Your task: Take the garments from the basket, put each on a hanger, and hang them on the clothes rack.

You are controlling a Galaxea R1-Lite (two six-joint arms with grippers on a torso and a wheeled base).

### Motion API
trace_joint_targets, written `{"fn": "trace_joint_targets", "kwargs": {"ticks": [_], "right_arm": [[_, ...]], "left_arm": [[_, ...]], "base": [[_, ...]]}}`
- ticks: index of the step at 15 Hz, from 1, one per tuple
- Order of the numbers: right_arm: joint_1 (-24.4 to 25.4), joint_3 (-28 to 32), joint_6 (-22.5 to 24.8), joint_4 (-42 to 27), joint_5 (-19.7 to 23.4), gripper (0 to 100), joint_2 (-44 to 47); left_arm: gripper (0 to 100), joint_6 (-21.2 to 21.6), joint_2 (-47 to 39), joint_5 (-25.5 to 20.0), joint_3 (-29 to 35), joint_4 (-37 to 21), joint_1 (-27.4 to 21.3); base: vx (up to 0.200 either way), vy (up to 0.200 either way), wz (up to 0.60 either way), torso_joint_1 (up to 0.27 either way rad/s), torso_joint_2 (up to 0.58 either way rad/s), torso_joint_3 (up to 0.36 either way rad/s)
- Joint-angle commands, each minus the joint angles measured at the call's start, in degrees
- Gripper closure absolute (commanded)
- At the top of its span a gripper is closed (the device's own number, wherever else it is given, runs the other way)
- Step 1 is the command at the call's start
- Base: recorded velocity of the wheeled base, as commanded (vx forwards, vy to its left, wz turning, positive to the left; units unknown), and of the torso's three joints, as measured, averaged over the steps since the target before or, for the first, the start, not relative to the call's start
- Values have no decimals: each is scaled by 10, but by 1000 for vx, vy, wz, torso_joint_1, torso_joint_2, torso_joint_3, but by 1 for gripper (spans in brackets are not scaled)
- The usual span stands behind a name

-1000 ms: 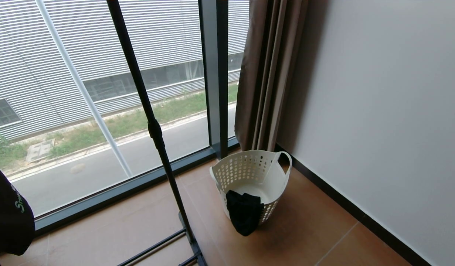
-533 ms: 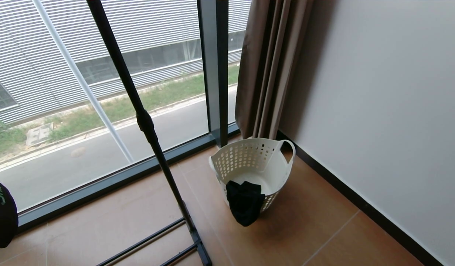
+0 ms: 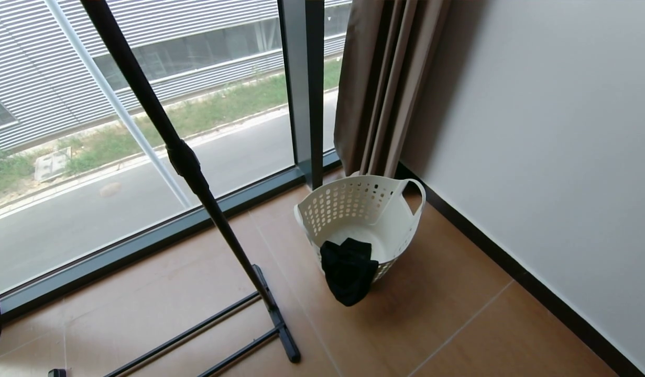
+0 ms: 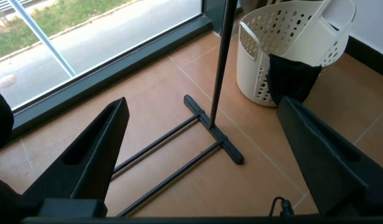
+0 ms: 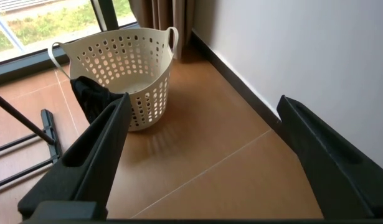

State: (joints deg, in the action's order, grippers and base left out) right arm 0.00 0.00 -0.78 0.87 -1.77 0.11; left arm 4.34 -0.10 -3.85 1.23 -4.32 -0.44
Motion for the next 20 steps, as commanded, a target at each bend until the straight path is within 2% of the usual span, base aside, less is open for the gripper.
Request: {"fn": "trace_joint_targets", "kwargs": {"ticks": [1, 18, 19, 20], "right_arm": [[0, 0, 0, 0, 0, 0, 0], [0, 0, 3, -5, 1, 0, 2], [0, 9, 4, -29, 1, 0, 23], [7, 47, 3, -54, 10, 0, 89]], "left_arm": [[0, 1, -1, 0, 0, 0, 0], [0, 3, -1, -5, 0, 0, 0], [0, 3, -1, -5, 0, 0, 0], [0, 6, -1, -5, 0, 0, 0]], "base": [[0, 0, 0, 2, 2, -193], [0, 0, 0, 5, 1, -195], [0, 0, 0, -7, 2, -115], [0, 0, 0, -7, 2, -66]]}}
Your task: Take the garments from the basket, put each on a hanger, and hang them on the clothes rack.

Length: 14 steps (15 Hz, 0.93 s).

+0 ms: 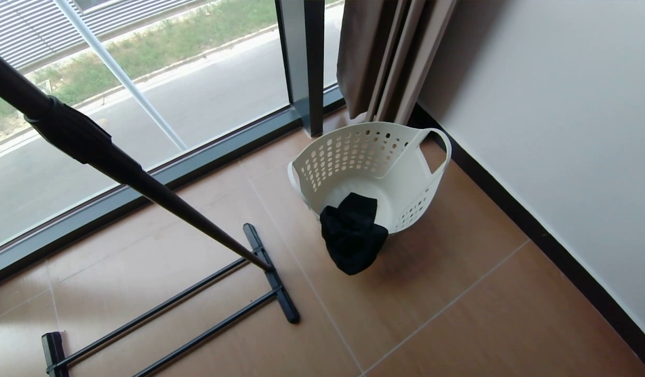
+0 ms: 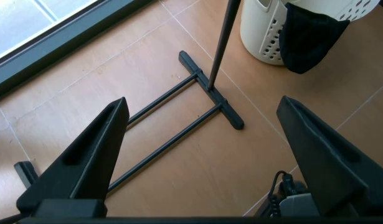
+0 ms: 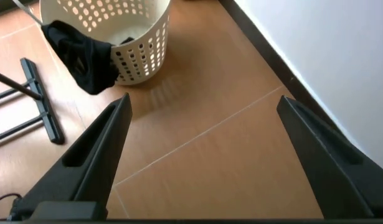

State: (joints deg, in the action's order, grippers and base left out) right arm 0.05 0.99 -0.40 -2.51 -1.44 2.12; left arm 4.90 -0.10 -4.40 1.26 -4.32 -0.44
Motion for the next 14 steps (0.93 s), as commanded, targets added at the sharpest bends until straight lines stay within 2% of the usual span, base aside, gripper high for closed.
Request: {"fn": "trace_joint_targets", "kwargs": {"ticks": [1, 3, 6, 9, 10, 12, 14], "right_arm": [[27, 82, -7, -22, 29, 0, 157], [60, 141, -21, -10, 50, 0, 271], [155, 197, -13, 95, 64, 0, 518], [181, 236, 18, 224, 63, 0, 700], [189, 257, 31, 247, 62, 0, 751], [195, 311, 47, 258, 61, 0, 822], [202, 403, 81, 254, 60, 0, 906]], "left_arm": [[0, 2, -1, 0, 0, 0, 0], [0, 1, -1, 1, -1, 0, 0], [0, 2, -1, 1, -1, 1, 0], [0, 1, 0, 1, -1, 1, 0], [0, 2, -1, 1, -1, 0, 0], [0, 2, -1, 0, 0, 0, 0], [0, 2, -1, 0, 0, 0, 0]], "base": [[0, 0, 0, 0, 0, 0], [0, 0, 0, 0, 0, 0], [0, 0, 0, 0, 0, 0], [0, 0, 0, 0, 0, 0], [0, 0, 0, 0, 0, 0], [0, 0, 0, 0, 0, 0], [0, 0, 0, 0, 0, 0]]}}
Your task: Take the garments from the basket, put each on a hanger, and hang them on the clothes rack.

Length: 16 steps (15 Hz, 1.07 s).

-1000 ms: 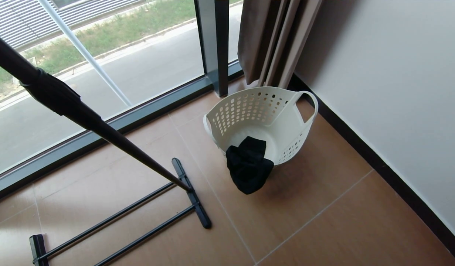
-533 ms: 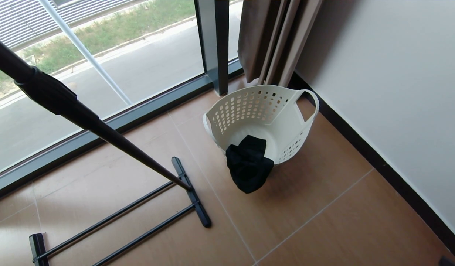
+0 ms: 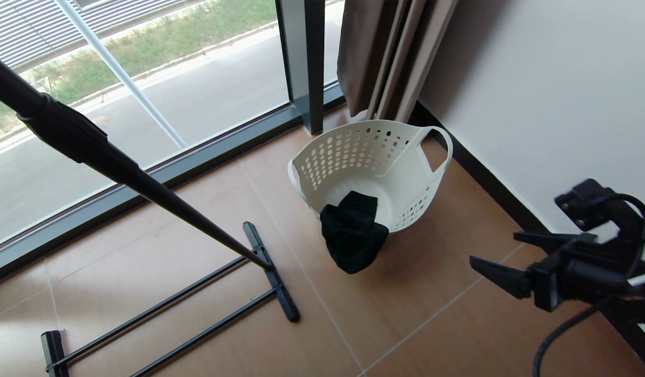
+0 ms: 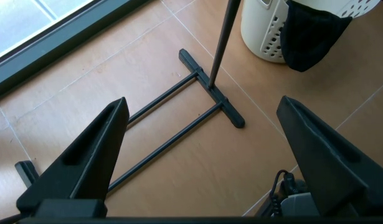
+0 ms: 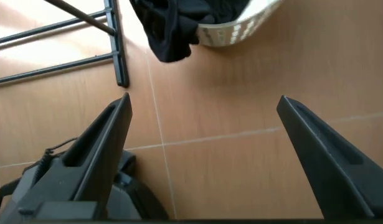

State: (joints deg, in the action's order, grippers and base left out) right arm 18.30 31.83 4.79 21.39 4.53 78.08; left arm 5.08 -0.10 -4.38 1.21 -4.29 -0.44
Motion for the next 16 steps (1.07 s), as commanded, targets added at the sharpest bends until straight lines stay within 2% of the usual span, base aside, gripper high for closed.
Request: {"fn": "trace_joint_targets", "kwargs": {"ticks": [1, 4, 8, 11, 16], "right_arm": [[22, 131, 39, 13, -1, 0, 177], [30, 210, 65, 13, -4, 0, 260], [31, 277, 95, 14, -8, 0, 336], [31, 366, 116, 14, -11, 0, 408], [31, 416, 118, 17, -12, 0, 458]], "left_arm": [[0, 0, -1, 0, -1, 0, 0], [0, 0, -1, 0, 0, 0, 0], [0, 0, -1, 1, -1, 1, 0], [0, 0, -1, 1, -1, 1, 0], [0, 0, -1, 0, -1, 0, 0]], "base": [[0, 0, 0, 0, 0, 0], [0, 0, 0, 0, 0, 0], [0, 0, 0, 0, 0, 0], [0, 0, 0, 0, 0, 0], [0, 0, 0, 0, 0, 0]]}}
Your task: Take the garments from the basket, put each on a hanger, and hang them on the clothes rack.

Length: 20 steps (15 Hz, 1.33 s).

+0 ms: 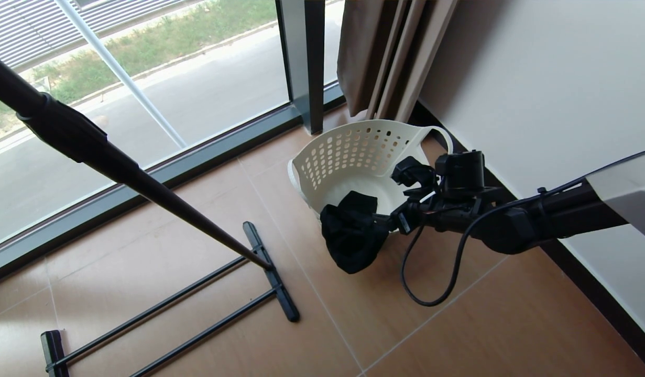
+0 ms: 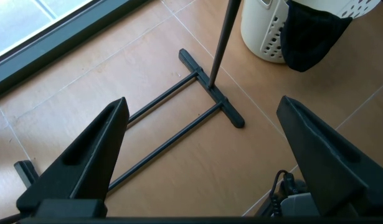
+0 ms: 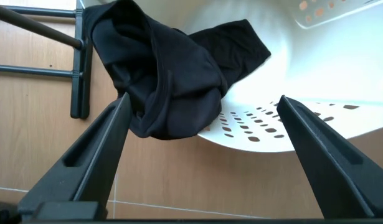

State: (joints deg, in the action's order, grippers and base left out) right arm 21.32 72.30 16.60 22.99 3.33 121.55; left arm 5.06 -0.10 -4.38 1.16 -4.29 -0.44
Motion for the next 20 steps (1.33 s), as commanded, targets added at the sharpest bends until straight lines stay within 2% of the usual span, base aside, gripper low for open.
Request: {"fn": "trace_joint_targets", "kwargs": {"ticks": [1, 4, 16, 20], "right_arm": [[1, 16, 0, 2, 0, 0, 29], [1, 45, 1, 1, 0, 0, 52], [5, 42, 4, 3, -9, 0, 55], [7, 42, 4, 3, -10, 0, 56]], "left_arm": [[0, 0, -1, 0, 0, 0, 0], [0, 0, -1, 1, 0, 1, 0], [0, 3, -2, 0, 0, 1, 0], [0, 3, -2, 0, 0, 1, 0]], "base": [[0, 0, 0, 0, 0, 0], [0, 0, 0, 0, 0, 0], [0, 0, 0, 0, 0, 0], [0, 150, 0, -3, 3, -2]]}}
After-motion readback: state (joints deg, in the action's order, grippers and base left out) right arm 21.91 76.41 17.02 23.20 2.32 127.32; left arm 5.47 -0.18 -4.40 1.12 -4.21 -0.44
